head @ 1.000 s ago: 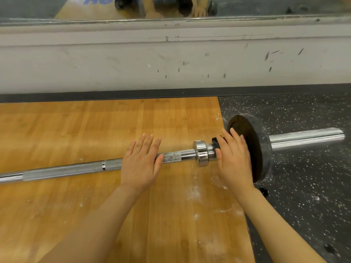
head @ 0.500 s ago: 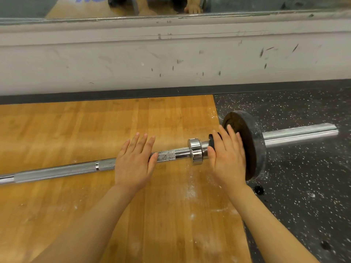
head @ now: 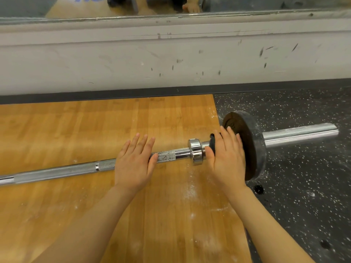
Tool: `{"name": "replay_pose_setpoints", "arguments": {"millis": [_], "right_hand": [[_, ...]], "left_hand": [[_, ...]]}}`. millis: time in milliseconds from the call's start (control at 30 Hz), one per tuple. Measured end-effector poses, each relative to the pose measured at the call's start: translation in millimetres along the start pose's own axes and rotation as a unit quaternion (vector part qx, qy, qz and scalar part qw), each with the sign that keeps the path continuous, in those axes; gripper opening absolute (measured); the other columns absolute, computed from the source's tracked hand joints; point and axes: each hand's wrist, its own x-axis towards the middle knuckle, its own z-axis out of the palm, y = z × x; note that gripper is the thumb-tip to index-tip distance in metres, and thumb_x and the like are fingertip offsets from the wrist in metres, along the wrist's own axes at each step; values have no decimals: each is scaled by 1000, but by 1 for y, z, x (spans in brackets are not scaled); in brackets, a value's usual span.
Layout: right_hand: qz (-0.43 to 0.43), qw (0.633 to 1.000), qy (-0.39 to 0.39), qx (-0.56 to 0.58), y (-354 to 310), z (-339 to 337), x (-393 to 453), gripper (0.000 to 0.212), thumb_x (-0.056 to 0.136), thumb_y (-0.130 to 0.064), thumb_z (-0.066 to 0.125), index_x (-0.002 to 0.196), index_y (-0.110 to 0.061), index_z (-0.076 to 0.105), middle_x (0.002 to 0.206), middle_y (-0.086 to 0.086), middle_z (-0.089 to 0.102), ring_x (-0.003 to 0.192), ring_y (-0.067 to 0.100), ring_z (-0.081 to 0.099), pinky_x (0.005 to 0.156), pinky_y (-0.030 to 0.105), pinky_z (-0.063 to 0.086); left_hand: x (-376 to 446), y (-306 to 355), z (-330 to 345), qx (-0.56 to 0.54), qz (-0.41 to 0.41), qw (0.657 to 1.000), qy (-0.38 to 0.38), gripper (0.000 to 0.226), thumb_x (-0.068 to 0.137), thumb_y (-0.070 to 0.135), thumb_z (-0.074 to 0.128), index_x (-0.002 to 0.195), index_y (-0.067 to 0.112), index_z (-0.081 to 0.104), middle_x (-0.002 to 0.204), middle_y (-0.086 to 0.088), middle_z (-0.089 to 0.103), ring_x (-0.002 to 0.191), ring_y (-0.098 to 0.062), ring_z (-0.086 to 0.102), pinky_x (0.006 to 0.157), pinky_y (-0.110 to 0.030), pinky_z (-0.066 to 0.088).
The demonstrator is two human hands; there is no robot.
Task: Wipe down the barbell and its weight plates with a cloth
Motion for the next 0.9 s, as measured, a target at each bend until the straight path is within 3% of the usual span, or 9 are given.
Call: {"name": "replay_pose_setpoints", "arguments": {"millis": [200, 567, 767, 900], "right_hand": [[6, 999, 0, 40, -1, -2, -3, 64, 98, -44, 25, 139, 0, 47, 147, 15, 44, 142, 30, 32, 121, 45, 14], [-5, 997, -20, 70, 9, -9, -55, 50, 100, -24, 32, 145, -3, 39, 154, 12, 34, 147, 24, 19, 119, 45, 16], [-12, 997, -34, 75, 8, -20, -65, 46, 95, -6, 55, 141, -1, 46, 147, 14, 44, 140, 25, 30, 114, 48, 28], [-17, 996, -46, 77, 7, -30, -71, 46, 94, -8, 56, 139, -2, 48, 145, 13, 46, 139, 27, 36, 114, 46, 29]], "left_hand": [[-1, 0, -1, -8, 0, 1000, -2, 66, 101, 50, 10, 144, 16, 45, 145, -8, 49, 142, -25, 34, 117, -39, 19], [-33, 13, -8, -49, -25, 998, -31, 71, 99, 53, 5, 145, 13, 44, 149, -7, 43, 143, -22, 31, 118, -37, 17], [-55, 22, -9, -87, -47, 994, -35, 79, 95, 57, -1, 145, 14, 43, 151, -3, 41, 146, -15, 21, 120, -32, 10], [-56, 17, -12, -89, -35, 994, -50, 91, 89, 62, -15, 149, 16, 36, 152, -2, 39, 147, -13, 18, 121, -31, 8]]}}
